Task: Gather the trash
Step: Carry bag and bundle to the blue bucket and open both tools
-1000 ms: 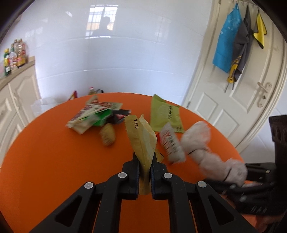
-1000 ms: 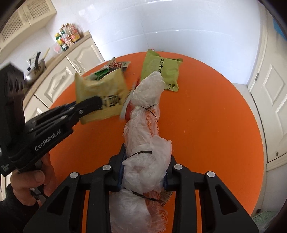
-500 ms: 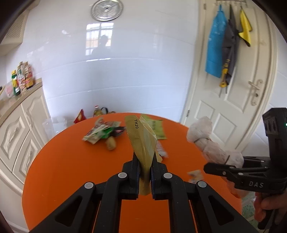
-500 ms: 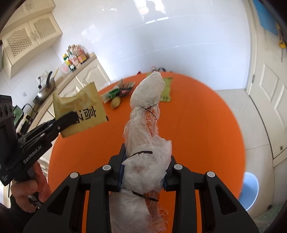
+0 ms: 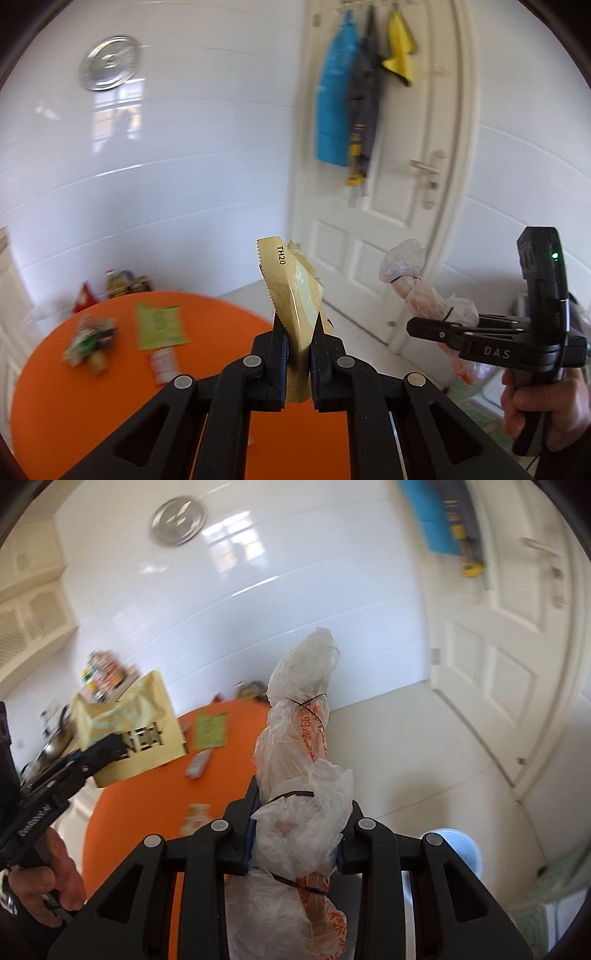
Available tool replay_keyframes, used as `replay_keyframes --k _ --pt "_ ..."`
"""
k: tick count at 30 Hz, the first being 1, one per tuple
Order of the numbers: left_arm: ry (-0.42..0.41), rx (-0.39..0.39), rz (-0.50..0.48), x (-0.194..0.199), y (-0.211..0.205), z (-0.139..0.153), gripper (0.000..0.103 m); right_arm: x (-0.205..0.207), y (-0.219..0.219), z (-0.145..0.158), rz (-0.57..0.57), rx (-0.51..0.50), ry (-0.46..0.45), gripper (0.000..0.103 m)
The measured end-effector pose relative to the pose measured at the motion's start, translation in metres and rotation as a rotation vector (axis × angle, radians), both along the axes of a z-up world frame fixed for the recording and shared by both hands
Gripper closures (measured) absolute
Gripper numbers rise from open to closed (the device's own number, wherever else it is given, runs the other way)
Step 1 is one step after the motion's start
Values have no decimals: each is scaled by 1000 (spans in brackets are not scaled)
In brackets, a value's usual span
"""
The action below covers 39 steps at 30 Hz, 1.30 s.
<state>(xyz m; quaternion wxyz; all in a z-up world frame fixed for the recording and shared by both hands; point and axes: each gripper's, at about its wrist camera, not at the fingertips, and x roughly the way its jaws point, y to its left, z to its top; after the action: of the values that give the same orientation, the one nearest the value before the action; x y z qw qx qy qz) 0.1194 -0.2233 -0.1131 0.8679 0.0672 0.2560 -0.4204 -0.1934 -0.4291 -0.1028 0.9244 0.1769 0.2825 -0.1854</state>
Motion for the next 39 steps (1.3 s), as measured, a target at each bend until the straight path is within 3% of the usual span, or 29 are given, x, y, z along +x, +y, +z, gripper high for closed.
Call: replay_keyframes --k 5,13,23,27,29,30,31,32,34,39 --pt "81 32 -154 -13 -68 -14 97 -49 -50 -14 -142 17 28 72" --pt "272 225 -344 -20 -185 -83 97 -88 -129 -96 -293 158 125 72" --pt "434 425 -387 -7 -284 -154 96 -91 -201 -184 -366 315 198 71" --pt "461 521 -371 13 -337 -170 89 -82 -226 -214 -383 372 234 69" --pt "476 562 -345 19 -350 -175 82 -79 -236 -228 -403 387 247 63" --pt "481 572 -334 19 -355 -176 71 -79 -243 -234 -412 398 246 60" --pt "485 576 -322 19 -355 -175 55 -80 -246 -238 -426 410 241 46" --pt "485 570 -315 21 -359 -172 47 -81 -248 -241 -446 420 232 31" --pt "451 560 -285 23 -358 -163 31 -85 -249 -242 -473 423 211 19" --pt "418 559 -240 18 -350 -160 29 -88 -243 -233 -500 399 203 4"
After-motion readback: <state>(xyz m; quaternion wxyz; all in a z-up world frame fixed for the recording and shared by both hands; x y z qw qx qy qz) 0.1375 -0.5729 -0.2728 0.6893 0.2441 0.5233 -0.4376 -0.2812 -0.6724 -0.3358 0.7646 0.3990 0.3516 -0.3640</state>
